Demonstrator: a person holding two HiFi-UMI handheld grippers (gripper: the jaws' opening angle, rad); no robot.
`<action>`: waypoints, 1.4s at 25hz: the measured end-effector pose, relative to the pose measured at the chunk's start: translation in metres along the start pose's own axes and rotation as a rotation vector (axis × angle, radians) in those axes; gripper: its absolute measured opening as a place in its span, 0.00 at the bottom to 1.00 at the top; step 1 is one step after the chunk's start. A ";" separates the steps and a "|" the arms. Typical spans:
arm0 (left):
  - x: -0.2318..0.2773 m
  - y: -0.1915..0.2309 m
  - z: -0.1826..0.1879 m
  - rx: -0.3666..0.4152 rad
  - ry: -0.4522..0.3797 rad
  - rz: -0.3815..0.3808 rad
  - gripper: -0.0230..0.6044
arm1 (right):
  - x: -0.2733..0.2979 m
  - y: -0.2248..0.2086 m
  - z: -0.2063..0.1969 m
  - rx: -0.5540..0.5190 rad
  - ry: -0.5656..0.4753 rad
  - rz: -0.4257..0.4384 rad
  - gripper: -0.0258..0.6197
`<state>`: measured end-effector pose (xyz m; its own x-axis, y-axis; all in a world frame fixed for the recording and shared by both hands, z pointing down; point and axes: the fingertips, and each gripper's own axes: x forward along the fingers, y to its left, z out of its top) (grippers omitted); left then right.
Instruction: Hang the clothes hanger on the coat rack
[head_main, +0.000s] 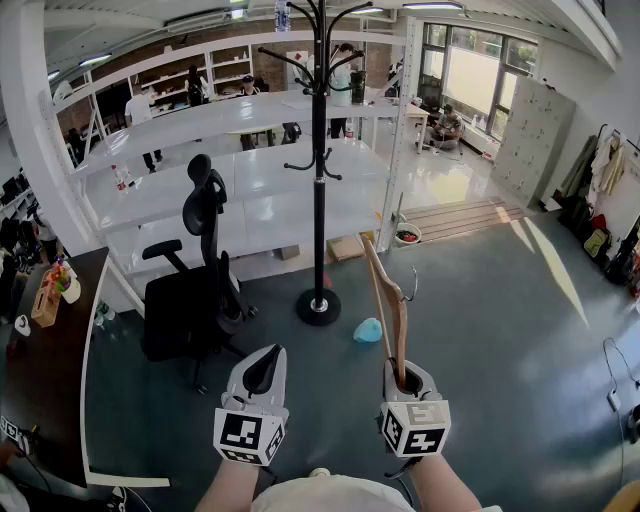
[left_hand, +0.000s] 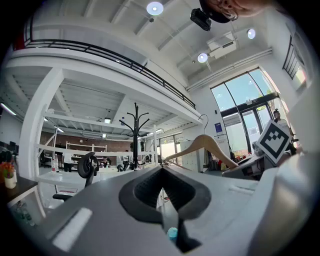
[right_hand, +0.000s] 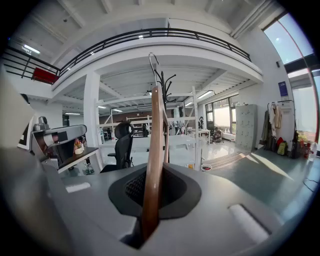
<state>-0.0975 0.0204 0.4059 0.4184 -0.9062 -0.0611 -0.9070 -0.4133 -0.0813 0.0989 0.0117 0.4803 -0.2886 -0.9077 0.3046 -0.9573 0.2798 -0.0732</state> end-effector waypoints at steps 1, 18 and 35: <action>0.000 0.000 -0.001 -0.002 0.002 0.000 0.04 | 0.000 0.000 0.000 0.000 0.000 0.001 0.09; 0.001 0.026 -0.014 -0.030 0.019 0.005 0.04 | 0.019 0.014 -0.002 0.012 0.015 -0.003 0.09; 0.095 0.085 -0.058 -0.032 0.081 0.084 0.04 | 0.141 -0.027 0.012 0.037 0.048 0.048 0.09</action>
<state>-0.1377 -0.1060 0.4506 0.3369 -0.9414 0.0144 -0.9403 -0.3372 -0.0473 0.0841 -0.1278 0.5143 -0.3340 -0.8773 0.3447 -0.9426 0.3102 -0.1239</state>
